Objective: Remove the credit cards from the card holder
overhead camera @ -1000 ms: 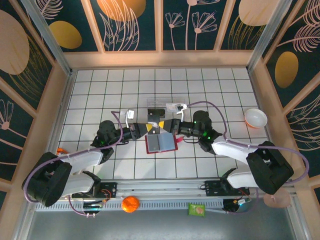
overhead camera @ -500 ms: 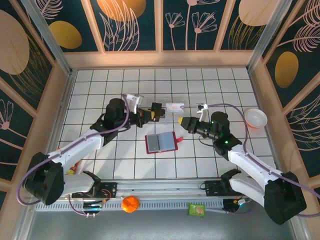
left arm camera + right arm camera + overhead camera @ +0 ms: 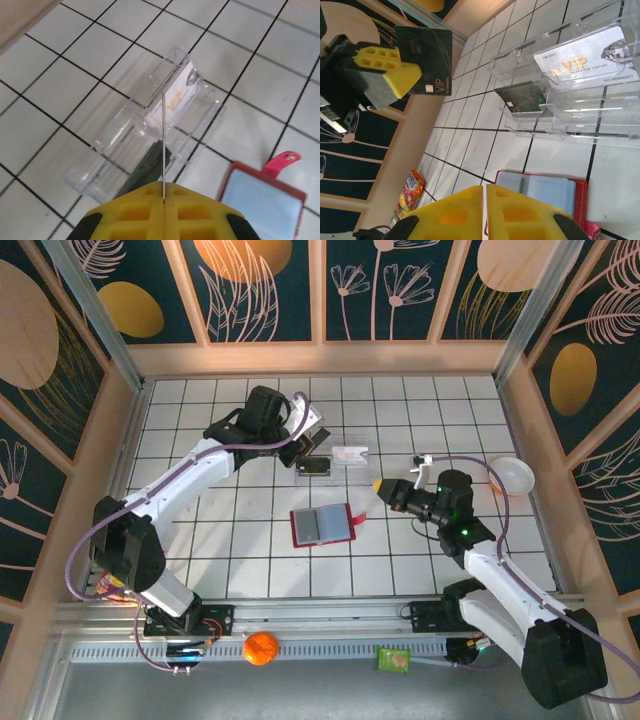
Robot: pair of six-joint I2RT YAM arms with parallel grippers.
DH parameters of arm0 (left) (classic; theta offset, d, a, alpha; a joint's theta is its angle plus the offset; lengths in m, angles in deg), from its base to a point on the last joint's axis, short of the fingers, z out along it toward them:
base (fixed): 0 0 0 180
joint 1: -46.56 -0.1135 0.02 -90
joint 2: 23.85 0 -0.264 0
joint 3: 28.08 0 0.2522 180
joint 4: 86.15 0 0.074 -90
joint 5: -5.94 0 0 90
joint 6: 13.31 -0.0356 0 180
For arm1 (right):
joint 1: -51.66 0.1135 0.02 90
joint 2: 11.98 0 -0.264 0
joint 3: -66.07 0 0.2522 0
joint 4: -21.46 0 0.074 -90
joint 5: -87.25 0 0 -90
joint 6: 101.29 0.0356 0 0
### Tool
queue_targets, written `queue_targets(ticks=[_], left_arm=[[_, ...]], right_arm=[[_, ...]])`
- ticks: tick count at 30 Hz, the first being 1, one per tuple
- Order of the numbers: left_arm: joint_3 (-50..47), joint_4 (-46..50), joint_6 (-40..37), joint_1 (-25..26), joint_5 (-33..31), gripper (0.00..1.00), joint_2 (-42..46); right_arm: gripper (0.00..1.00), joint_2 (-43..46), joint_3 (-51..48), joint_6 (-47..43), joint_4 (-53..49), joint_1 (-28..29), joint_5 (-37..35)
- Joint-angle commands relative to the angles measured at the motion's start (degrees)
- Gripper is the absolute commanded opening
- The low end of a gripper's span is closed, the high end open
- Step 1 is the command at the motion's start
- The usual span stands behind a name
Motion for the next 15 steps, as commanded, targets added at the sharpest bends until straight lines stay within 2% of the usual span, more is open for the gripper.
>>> queue_targets(ticks=[1,7,12,15], left_arm=[[2.7,4.3,-11.6,2.1,-5.5,0.0,-1.9],[5.6,8.8,-20.9,3.9,-10.1,0.0,-7.4],[7.1,10.7,-26.5,4.7,-16.6,0.0,-10.1],[7.1,10.5,-28.8,4.7,-16.9,0.0,-10.0]], right_arm=[[0.11,0.2,-0.8,-1.2,-0.3,-1.0,1.8],[0.1,0.0,0.0,-1.9,-2.3,-2.3,1.5],[0.1,-1.5,0.4,-2.2,-2.9,-3.0,1.4],[0.1,-2.6,0.6,-2.1,-2.6,-3.2,1.3]])
